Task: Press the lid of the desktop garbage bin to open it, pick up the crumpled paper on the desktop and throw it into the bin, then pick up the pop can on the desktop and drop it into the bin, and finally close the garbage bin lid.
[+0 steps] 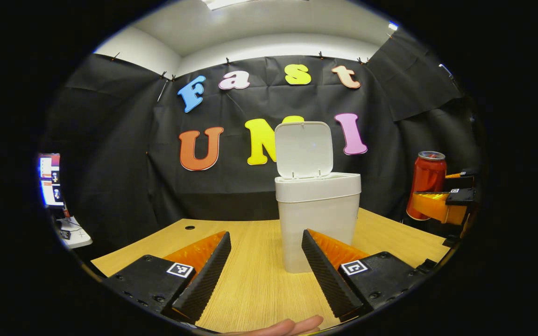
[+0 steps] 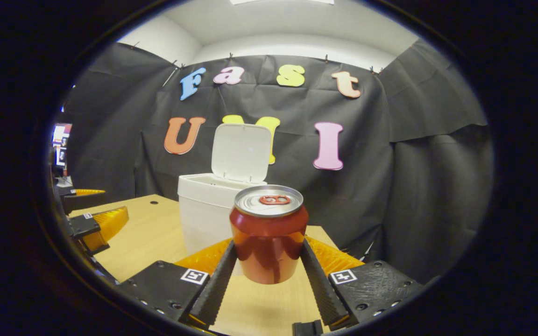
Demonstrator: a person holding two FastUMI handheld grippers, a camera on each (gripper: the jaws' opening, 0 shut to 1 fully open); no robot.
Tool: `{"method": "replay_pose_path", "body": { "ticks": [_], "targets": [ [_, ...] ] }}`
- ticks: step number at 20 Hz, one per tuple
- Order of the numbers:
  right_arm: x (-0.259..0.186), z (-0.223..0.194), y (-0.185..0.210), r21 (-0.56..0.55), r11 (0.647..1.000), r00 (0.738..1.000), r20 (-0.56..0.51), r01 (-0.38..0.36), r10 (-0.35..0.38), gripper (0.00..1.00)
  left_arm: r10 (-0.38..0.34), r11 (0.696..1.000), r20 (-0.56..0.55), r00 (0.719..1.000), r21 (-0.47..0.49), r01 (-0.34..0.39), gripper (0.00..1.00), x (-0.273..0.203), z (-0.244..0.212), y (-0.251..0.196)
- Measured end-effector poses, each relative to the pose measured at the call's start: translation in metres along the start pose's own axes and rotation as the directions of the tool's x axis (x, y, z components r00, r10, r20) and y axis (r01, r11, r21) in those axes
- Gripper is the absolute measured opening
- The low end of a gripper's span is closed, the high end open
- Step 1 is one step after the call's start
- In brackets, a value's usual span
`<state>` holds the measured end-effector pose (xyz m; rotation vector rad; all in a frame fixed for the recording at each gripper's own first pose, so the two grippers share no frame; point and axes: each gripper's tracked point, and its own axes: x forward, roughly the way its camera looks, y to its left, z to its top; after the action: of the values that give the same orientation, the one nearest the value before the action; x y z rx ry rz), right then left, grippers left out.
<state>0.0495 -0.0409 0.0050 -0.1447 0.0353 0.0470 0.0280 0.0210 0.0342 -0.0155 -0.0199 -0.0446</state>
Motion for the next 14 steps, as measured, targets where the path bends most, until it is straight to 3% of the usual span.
{"method": "replay_pose_path", "body": {
  "ticks": [7, 14],
  "targets": [
    [0.006, 0.062, 0.033, -0.023, 0.997, 0.997, 0.011, -0.072, 0.072, 0.79, 0.044, 0.999, -0.004, 0.999, 0.012, -0.044, 0.99, -0.005, 0.005, 0.027],
    [0.044, 0.132, 0.064, -0.047, 0.992, 0.993, -0.017, -0.121, 0.12, 0.79, 0.057, 0.998, -0.008, 0.998, -0.018, -0.057, 0.99, -0.004, 0.007, 0.044]
  ]
}}
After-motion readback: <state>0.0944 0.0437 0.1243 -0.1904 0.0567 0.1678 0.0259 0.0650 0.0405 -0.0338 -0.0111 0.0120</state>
